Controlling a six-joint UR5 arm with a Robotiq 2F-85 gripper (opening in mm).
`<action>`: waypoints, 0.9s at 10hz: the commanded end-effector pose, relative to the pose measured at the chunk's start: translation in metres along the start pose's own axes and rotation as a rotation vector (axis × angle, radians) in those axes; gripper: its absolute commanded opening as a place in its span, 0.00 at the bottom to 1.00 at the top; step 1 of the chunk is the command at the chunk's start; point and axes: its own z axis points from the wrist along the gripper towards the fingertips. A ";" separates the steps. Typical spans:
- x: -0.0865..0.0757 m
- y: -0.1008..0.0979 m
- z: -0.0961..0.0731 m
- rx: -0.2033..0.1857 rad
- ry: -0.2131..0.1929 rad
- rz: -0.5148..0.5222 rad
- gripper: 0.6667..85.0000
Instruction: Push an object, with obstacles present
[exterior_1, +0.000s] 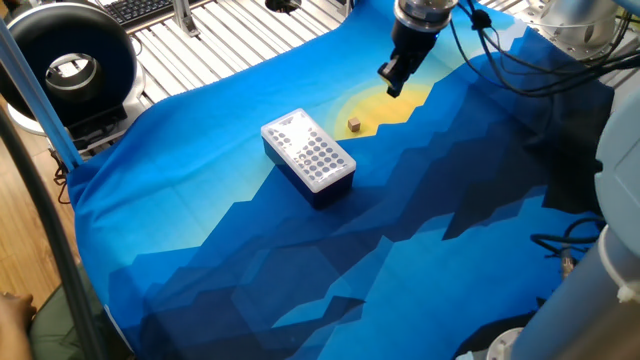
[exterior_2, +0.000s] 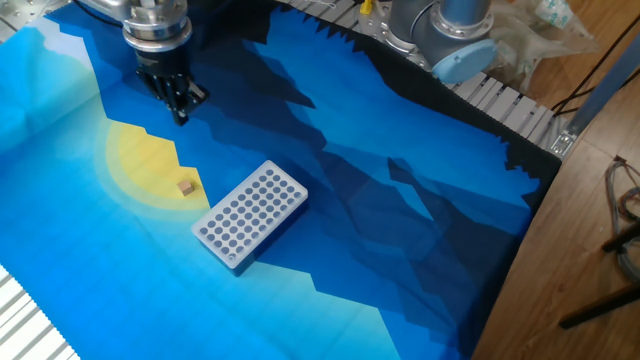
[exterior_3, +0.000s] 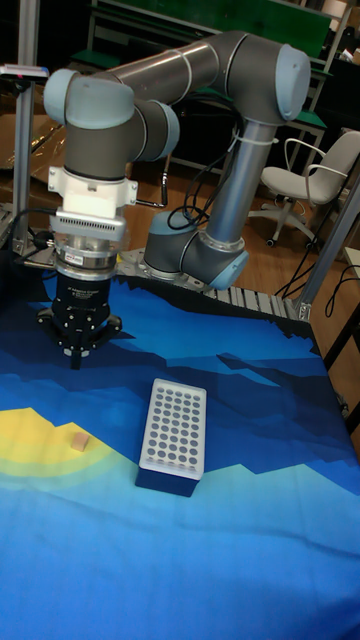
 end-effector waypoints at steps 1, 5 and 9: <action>-0.021 0.002 0.031 -0.033 -0.025 -0.023 0.00; -0.054 0.019 0.083 -0.038 -0.049 -0.040 0.00; -0.043 0.004 0.090 0.019 -0.003 -0.012 0.00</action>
